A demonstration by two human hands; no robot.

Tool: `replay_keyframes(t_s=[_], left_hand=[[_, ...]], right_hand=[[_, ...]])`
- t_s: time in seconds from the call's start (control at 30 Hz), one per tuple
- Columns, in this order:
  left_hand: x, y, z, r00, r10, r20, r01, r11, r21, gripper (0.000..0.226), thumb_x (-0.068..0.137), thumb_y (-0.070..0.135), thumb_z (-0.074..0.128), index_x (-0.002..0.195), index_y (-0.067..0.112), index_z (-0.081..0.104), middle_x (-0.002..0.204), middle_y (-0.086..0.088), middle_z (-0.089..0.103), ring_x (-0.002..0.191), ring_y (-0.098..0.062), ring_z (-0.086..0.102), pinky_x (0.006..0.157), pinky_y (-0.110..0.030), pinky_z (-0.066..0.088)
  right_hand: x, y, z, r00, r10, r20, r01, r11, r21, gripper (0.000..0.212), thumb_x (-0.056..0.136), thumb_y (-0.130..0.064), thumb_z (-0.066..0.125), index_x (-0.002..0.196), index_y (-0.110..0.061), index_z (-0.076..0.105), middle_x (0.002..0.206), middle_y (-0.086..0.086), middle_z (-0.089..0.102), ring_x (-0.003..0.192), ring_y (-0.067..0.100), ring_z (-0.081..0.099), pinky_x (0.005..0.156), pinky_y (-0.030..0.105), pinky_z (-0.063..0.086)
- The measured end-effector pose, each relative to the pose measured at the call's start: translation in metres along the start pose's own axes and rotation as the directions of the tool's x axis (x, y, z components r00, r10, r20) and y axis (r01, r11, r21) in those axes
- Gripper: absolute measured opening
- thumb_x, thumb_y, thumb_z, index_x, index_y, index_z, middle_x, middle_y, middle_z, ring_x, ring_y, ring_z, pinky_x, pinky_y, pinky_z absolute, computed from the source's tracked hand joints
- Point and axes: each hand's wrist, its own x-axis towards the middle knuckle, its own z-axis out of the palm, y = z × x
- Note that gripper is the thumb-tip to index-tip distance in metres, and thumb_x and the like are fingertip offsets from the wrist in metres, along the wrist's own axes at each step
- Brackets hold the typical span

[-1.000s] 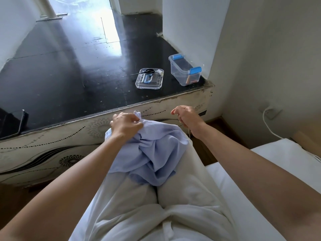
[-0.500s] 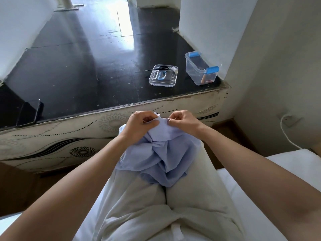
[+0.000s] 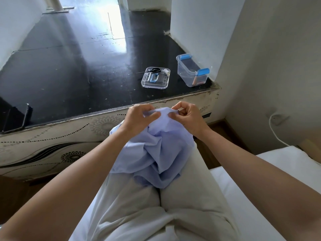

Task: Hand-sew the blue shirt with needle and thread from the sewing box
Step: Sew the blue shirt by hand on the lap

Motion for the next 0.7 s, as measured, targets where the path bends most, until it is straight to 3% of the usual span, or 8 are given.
replay_keyframes(t_s=[0.13,0.23,0.33,0.4,0.53,0.7], left_hand=[[0.002,0.004,-0.003,0.999,0.043,0.024,-0.041,0.997,-0.059,0.01,0.09,0.014,0.068,0.081,0.013,0.071,0.074,0.004,0.065,0.068,-0.004,0.054,0.07,-0.022,0.046],[0.004,0.005,-0.003,0.997,0.068,0.036,-0.065,0.995,-0.07,0.004,0.088,0.008,0.069,0.089,0.008,0.073,0.082,0.005,0.067,0.073,0.004,0.061,0.07,-0.013,0.048],[0.006,0.008,-0.002,0.993,0.105,0.06,-0.102,0.994,-0.038,0.006,0.089,0.006,0.068,0.093,0.009,0.072,0.087,0.003,0.066,0.079,-0.002,0.061,0.072,-0.015,0.049],[0.006,0.009,-0.001,0.988,0.123,0.092,-0.122,0.992,-0.015,0.01,0.09,0.006,0.066,0.092,0.015,0.069,0.088,0.002,0.065,0.082,-0.011,0.06,0.075,-0.021,0.049],[0.009,0.007,0.0,0.986,0.127,0.104,-0.129,0.992,0.014,0.012,0.091,0.006,0.065,0.093,0.018,0.066,0.093,0.001,0.065,0.088,-0.018,0.061,0.079,-0.031,0.05],[0.01,0.004,0.003,0.989,0.076,0.128,-0.069,0.996,-0.06,0.012,0.093,0.015,0.064,0.103,0.014,0.071,0.1,-0.001,0.07,0.092,-0.018,0.065,0.077,-0.03,0.053]], right_hand=[[0.0,0.0,-0.006,1.0,0.004,0.021,-0.003,1.0,-0.021,0.012,0.09,-0.022,0.068,0.096,-0.017,0.06,0.081,0.02,0.068,0.067,0.031,0.063,0.063,0.027,0.056],[0.001,-0.003,-0.012,0.984,0.091,0.152,-0.088,0.996,-0.031,0.014,0.091,-0.025,0.066,0.1,-0.019,0.058,0.069,0.012,0.061,0.055,0.013,0.055,0.054,0.02,0.048],[0.003,-0.004,-0.014,0.947,0.182,0.266,-0.182,0.983,-0.026,0.02,0.091,-0.034,0.065,0.101,-0.017,0.06,0.065,-0.002,0.053,0.05,0.005,0.048,0.049,0.015,0.039],[0.004,-0.002,-0.015,0.935,0.207,0.288,-0.206,0.978,-0.033,0.021,0.09,-0.037,0.065,0.096,-0.017,0.062,0.065,0.0,0.053,0.052,0.007,0.046,0.05,0.016,0.038],[0.005,0.004,-0.017,0.952,0.184,0.243,-0.195,0.981,0.02,0.034,0.085,-0.046,0.068,0.096,-0.014,0.066,0.086,0.025,0.06,0.071,0.033,0.056,0.065,0.036,0.047],[0.006,0.003,-0.017,0.967,0.163,0.196,-0.175,0.983,0.046,0.032,0.086,-0.037,0.068,0.1,-0.009,0.063,0.084,0.016,0.066,0.073,0.027,0.064,0.069,0.038,0.055]])
